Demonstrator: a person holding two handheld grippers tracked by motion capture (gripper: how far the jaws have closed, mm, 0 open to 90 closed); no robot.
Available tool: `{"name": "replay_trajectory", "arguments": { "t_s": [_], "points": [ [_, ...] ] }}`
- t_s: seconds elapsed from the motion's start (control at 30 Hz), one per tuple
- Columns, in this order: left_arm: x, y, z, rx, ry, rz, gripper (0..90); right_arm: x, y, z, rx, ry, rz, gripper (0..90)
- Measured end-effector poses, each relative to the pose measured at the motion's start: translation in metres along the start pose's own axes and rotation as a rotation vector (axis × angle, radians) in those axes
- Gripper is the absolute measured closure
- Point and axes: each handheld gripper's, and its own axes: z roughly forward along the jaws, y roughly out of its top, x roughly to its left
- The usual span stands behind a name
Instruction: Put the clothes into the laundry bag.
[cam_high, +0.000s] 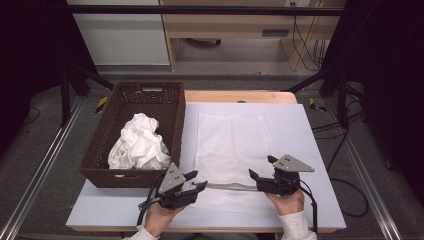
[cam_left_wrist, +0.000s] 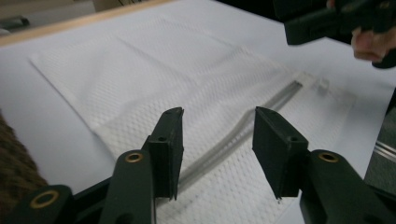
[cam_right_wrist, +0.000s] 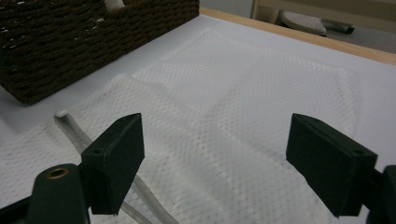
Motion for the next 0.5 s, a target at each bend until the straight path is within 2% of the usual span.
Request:
{"name": "replay_trajectory", "arguments": {
  "t_s": [0.03,0.07,0.17,0.23,0.3,0.37,0.4,0.5],
  "points": [
    [-0.001,-0.002,0.004,0.009,-0.008,0.001,57.0,0.003,-0.001,0.004,0.005,0.024,0.005,21.1],
    [-0.005,-0.007,0.012,0.042,-0.026,0.013,58.8,0.004,-0.002,0.006,0.009,0.035,0.005,21.7],
    [-0.011,-0.014,0.024,0.098,-0.048,0.042,64.2,0.009,-0.004,0.012,0.032,0.056,0.002,23.1],
    [-0.012,-0.016,0.028,0.110,-0.053,0.047,68.7,0.010,-0.005,0.014,0.038,0.063,0.002,23.5],
    [-0.016,-0.021,0.036,0.147,-0.074,0.054,73.6,0.015,-0.007,0.020,0.062,0.089,-0.003,26.3],
    [-0.017,-0.023,0.038,0.160,-0.075,0.063,77.2,0.017,-0.008,0.023,0.074,0.095,-0.008,27.5],
    [-0.019,-0.026,0.043,0.185,-0.076,0.074,79.0,0.020,-0.010,0.027,0.103,0.097,-0.018,29.3],
    [-0.021,-0.029,0.047,0.207,-0.073,0.089,83.4,0.023,-0.015,0.035,0.141,0.112,-0.020,33.9]
  ]
}}
